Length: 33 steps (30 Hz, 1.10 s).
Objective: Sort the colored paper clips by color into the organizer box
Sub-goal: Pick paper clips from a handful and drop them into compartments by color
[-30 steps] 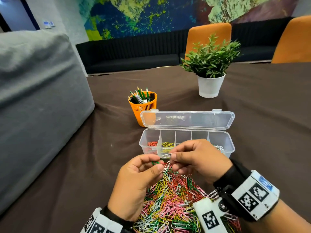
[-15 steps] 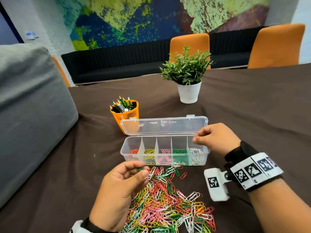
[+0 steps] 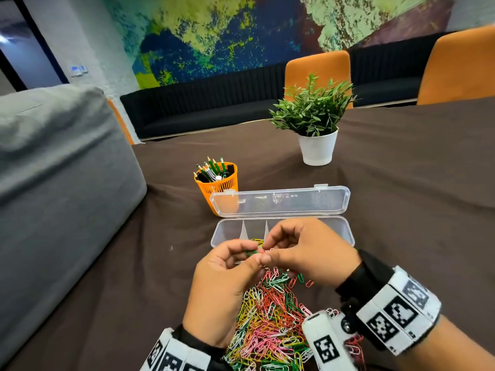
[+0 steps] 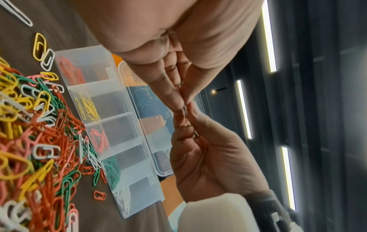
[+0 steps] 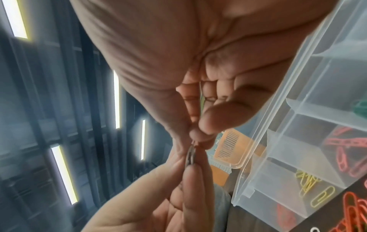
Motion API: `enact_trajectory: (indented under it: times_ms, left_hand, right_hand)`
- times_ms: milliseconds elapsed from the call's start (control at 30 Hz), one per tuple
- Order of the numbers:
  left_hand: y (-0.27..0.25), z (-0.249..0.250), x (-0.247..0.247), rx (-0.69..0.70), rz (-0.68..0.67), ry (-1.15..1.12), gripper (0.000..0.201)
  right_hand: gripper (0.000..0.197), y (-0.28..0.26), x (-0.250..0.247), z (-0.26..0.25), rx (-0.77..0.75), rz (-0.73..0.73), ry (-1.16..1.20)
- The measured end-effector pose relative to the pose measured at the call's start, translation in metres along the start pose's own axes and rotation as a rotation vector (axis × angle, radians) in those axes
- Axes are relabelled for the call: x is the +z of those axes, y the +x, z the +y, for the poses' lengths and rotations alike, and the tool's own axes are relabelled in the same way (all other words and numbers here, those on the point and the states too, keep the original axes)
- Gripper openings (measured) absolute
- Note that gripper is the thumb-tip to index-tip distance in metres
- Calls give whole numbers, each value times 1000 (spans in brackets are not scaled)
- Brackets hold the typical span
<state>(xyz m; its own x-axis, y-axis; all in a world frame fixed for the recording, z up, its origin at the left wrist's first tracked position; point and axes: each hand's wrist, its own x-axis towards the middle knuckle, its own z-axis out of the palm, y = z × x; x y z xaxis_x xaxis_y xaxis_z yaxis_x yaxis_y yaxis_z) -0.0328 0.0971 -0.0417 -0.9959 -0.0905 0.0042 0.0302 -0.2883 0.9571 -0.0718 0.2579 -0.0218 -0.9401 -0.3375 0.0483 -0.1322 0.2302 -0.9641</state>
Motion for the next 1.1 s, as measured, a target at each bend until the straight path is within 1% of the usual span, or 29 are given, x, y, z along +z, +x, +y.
enact_trajectory:
  times_ms: [100, 300, 467, 700, 767, 833, 900, 967, 1100]
  left_hand:
    - [0, 0, -1, -24, 41, -68, 18]
    - [1, -2, 0, -7, 74, -83, 18]
    - [5, -3, -2, 23, 83, -86, 18]
    - [10, 1, -11, 37, 103, -83, 17]
    - [12, 3, -13, -14, 43, -58, 22]
    - [12, 5, -10, -94, -84, 20, 29]
    - [12, 5, -5, -134, -182, 119, 34]
    - [13, 3, 1, -135, -212, 192, 34]
    - [15, 1, 7, -164, -191, 233, 19]
  right_hand:
    - [16, 2, -3, 4, -24, -18, 101]
    - [14, 1, -7, 5, -13, -31, 55]
    - [14, 3, -12, 7, 39, -22, 143]
    - [13, 4, -33, 7, 72, 67, 136]
    - [12, 5, -41, 8, 58, 110, 81]
    - [11, 5, -45, 9, 46, 130, 41]
    - [11, 5, -42, 8, 36, 117, -10]
    - [10, 4, -36, 8, 13, 91, -101]
    - [12, 3, -28, 8, -24, 66, -208]
